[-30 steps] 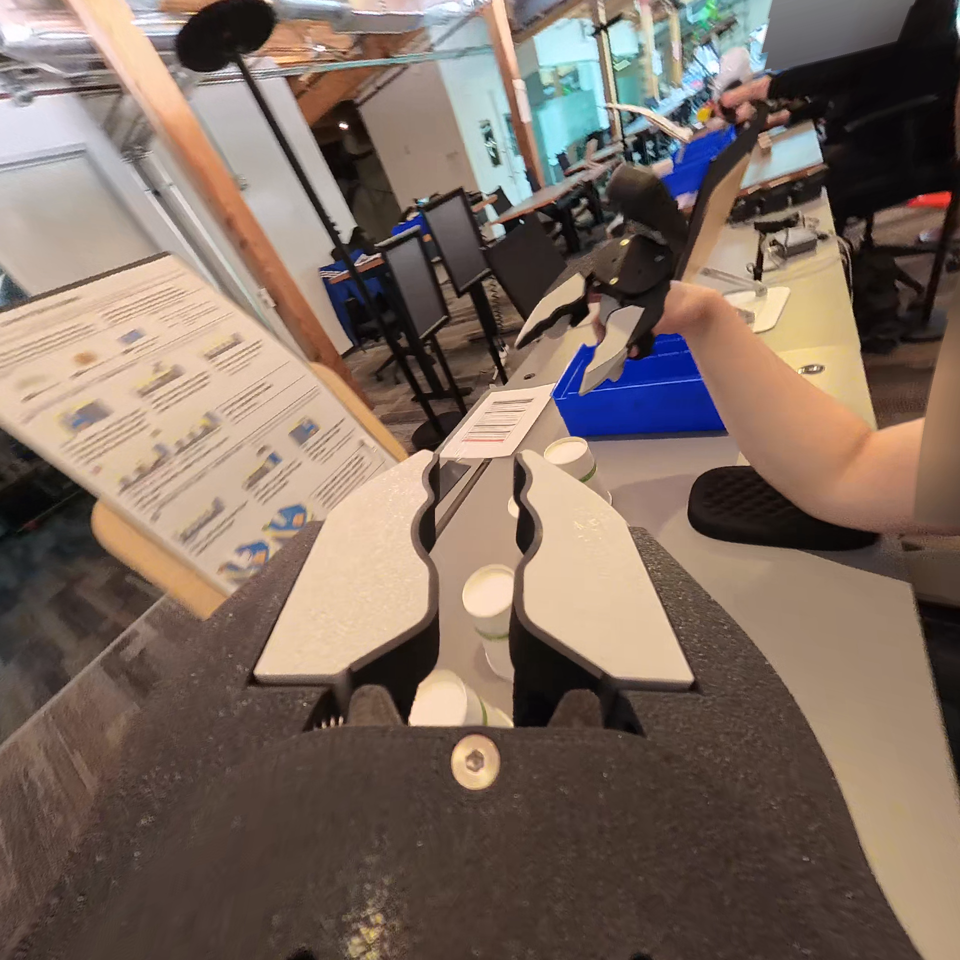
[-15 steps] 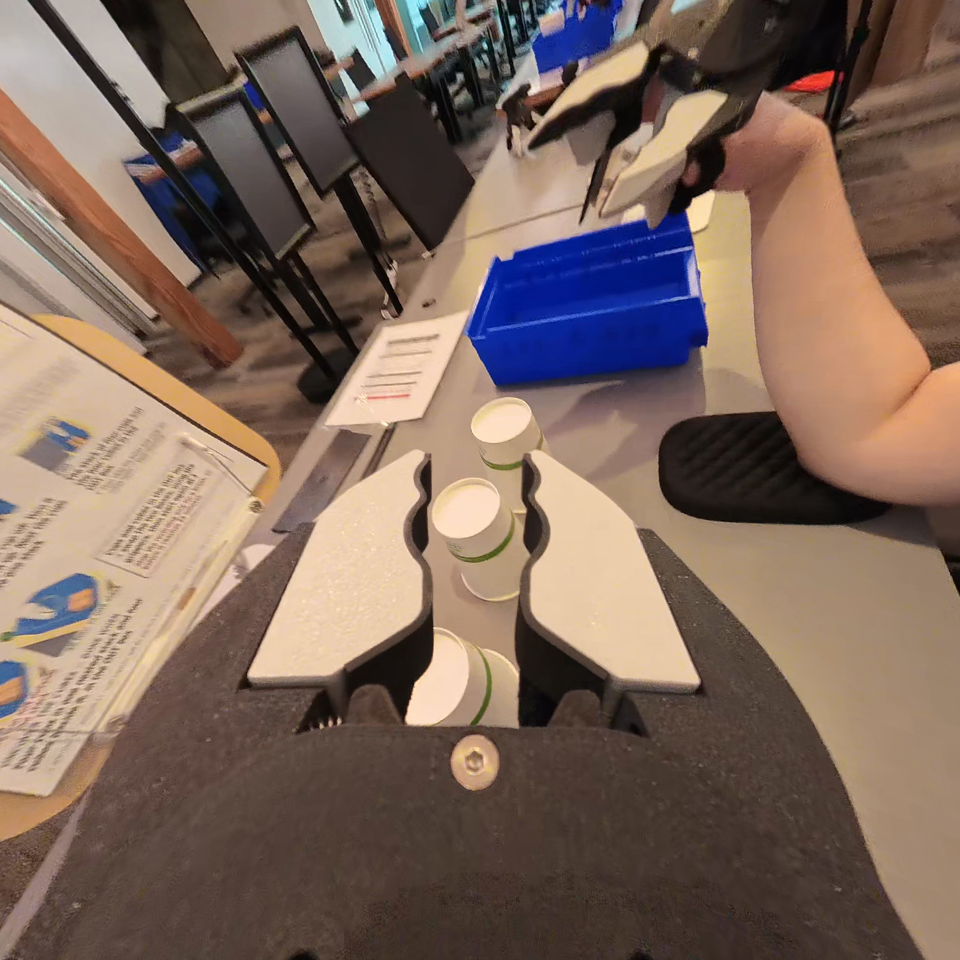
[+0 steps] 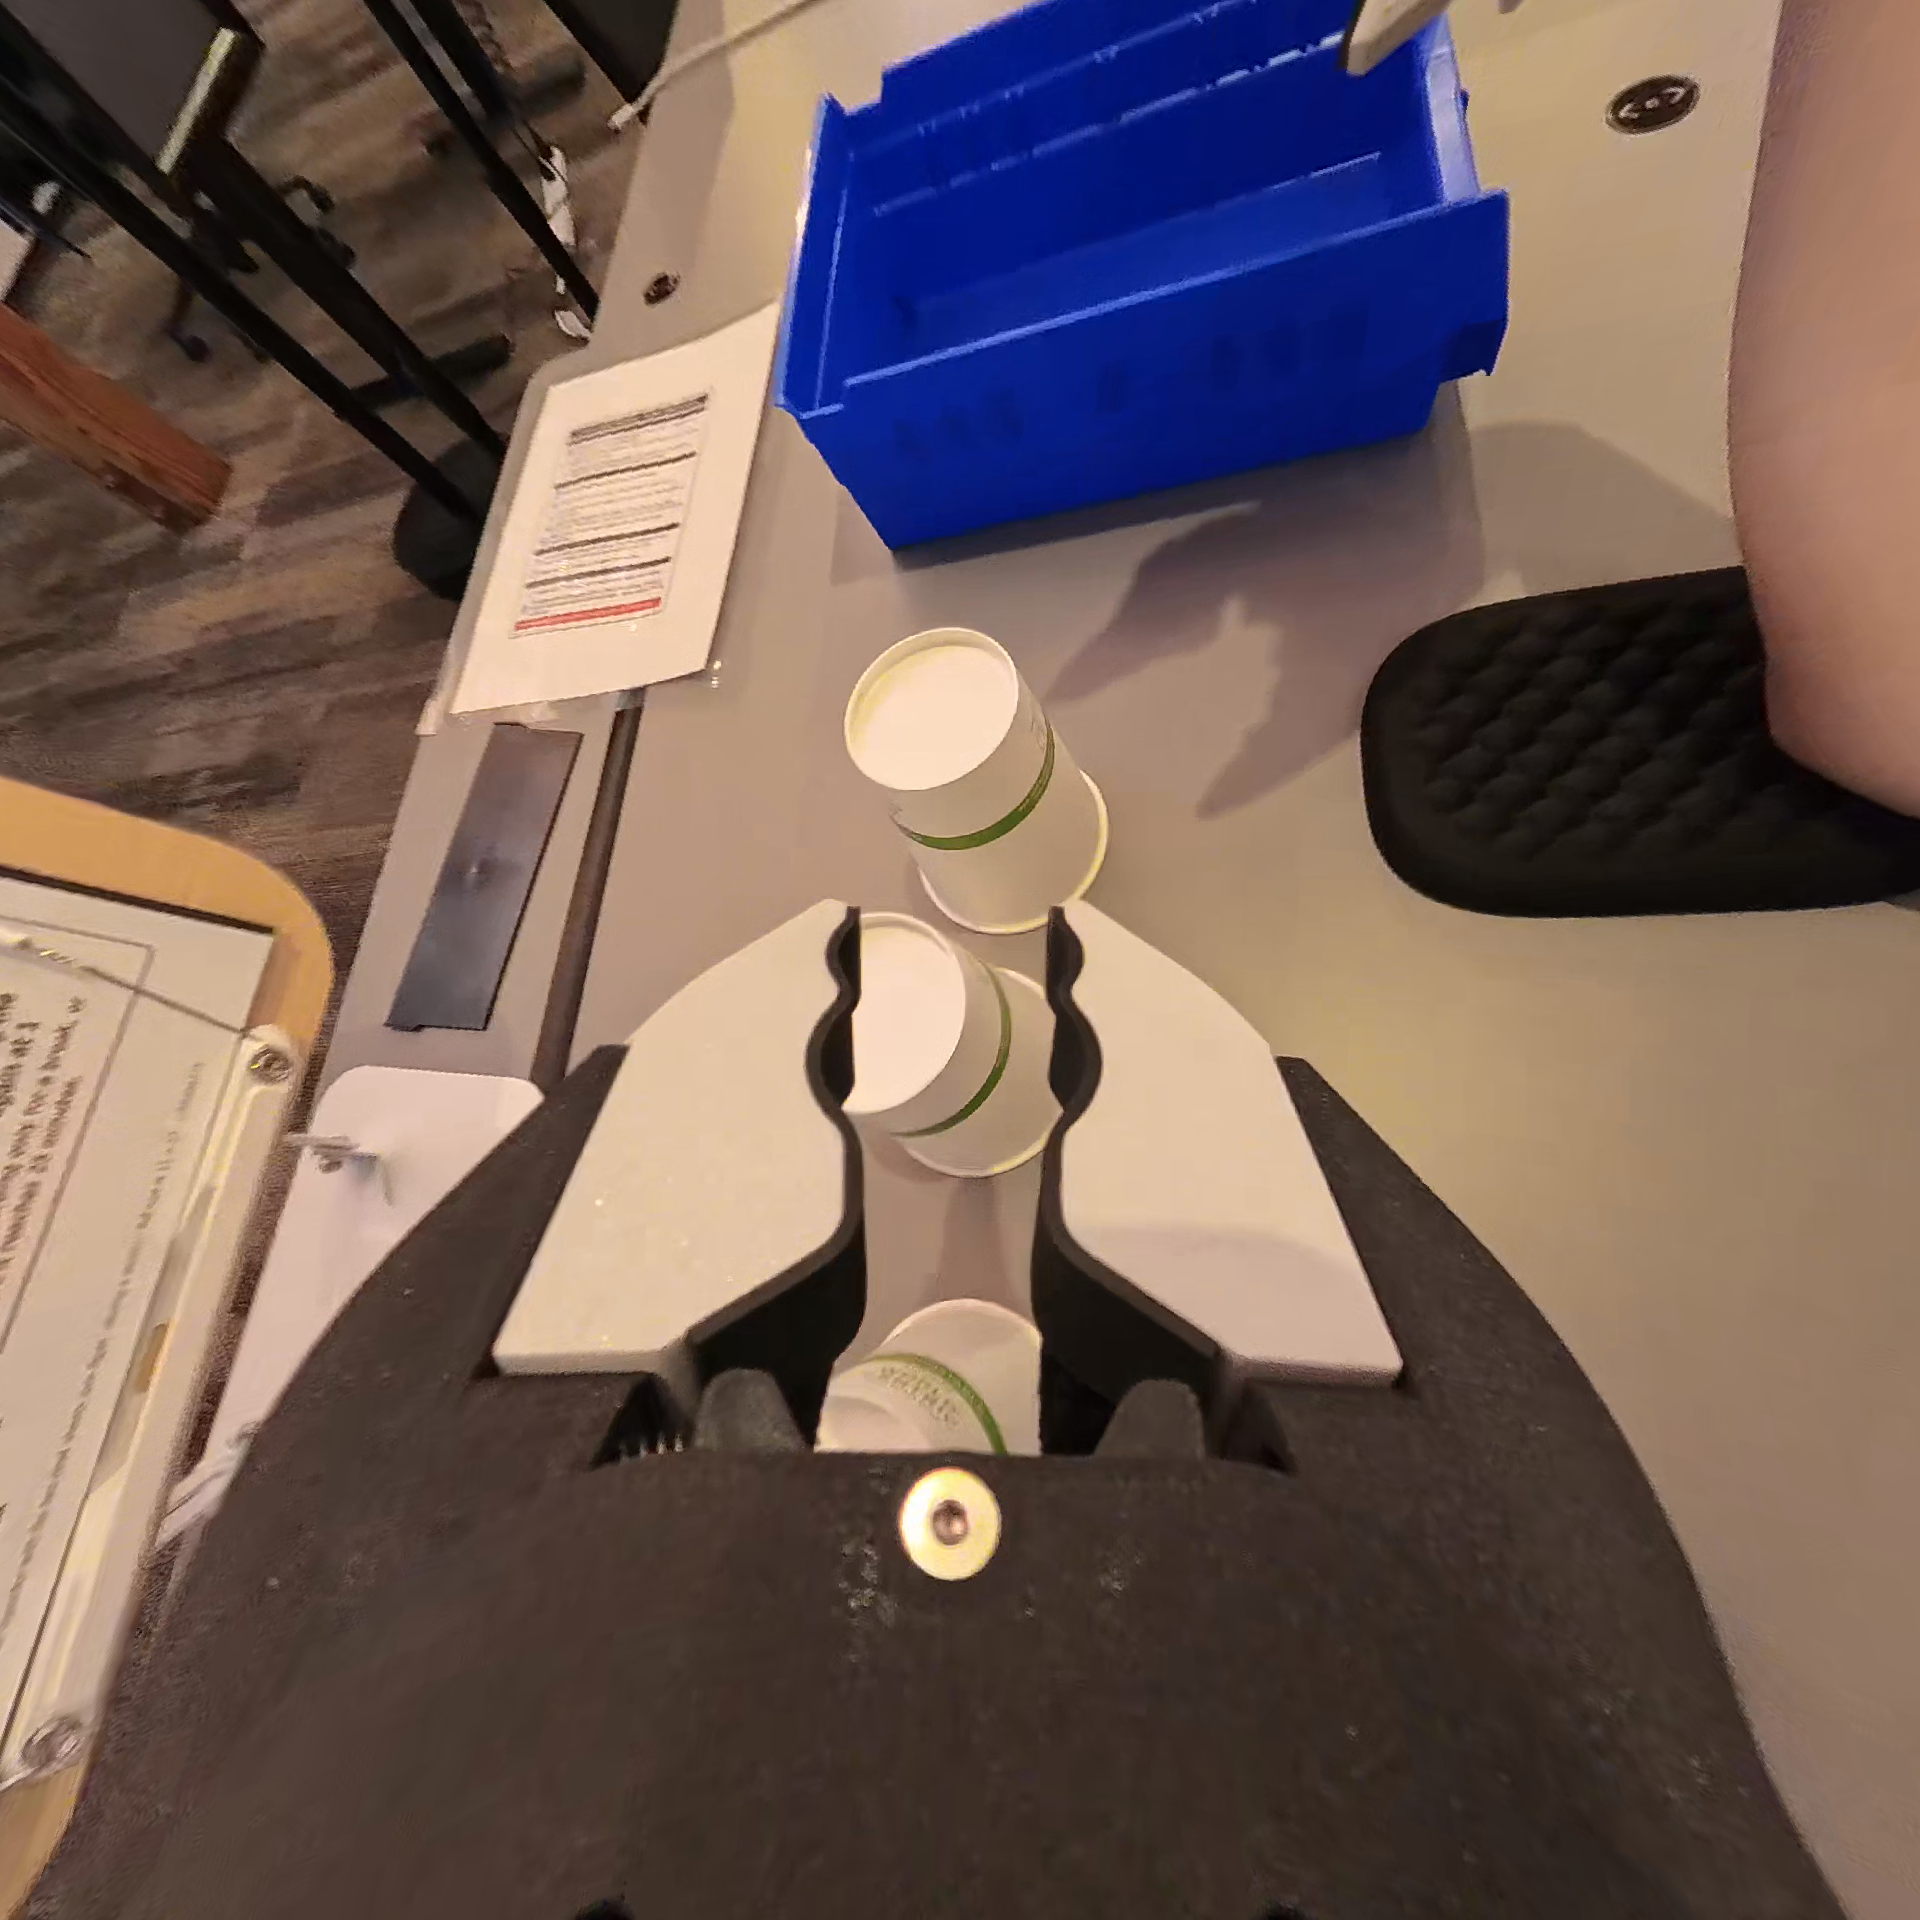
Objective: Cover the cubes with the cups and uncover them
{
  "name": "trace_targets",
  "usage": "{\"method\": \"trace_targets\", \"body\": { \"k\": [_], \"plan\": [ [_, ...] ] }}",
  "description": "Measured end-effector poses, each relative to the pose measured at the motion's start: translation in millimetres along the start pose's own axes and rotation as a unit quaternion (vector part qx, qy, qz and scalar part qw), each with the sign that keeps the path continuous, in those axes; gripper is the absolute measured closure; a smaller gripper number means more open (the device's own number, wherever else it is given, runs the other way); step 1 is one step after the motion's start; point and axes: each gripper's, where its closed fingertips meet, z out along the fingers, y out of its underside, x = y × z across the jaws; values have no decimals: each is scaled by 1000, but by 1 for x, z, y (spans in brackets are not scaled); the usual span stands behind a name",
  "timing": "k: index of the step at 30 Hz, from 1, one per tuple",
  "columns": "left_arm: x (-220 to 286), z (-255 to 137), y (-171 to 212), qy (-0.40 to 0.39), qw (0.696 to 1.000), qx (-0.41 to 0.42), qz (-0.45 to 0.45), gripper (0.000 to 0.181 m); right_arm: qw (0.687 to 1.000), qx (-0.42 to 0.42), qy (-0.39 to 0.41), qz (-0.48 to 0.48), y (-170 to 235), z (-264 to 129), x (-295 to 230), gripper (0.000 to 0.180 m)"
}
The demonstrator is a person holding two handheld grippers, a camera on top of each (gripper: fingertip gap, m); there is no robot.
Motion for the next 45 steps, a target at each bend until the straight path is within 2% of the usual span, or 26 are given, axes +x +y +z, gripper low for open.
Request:
{"method": "trace_targets", "body": {
  "k": [6, 12, 18, 26, 32, 35, 40, 45],
  "plan": [
    [8, 23, 0, 19, 1000, -2, -3, 148, 1000, -16, -13, 11, 9, 6, 0, 93],
    [8, 25, 1, 19, 1000, -5, -6, 148, 999, -18, -20, 17, 13, 8, 2, 93],
    [8, 12, -3, 3, 999, 26, -18, 148, 999, -22, -27, 25, 17, 12, 2, 93],
    [8, -30, -29, -52, 990, 133, -17, 151, 998, -50, -32, 21, 20, 21, -2, 93],
    [15, -30, -26, -30, 984, 169, -46, 151, 997, -67, -22, 14, 21, 26, -1, 93],
    [15, -11, -15, -26, 992, 120, -16, 151, 997, -70, -20, 19, 23, 28, 2, 94],
    [20, 41, -6, 26, 995, -4, 92, 149, 996, -86, -17, 34, 33, 29, 6, 93],
    [15, 88, -1, 58, 987, -53, 140, 152, 995, -87, -15, 42, 39, 25, 8, 94]
  ]
}}
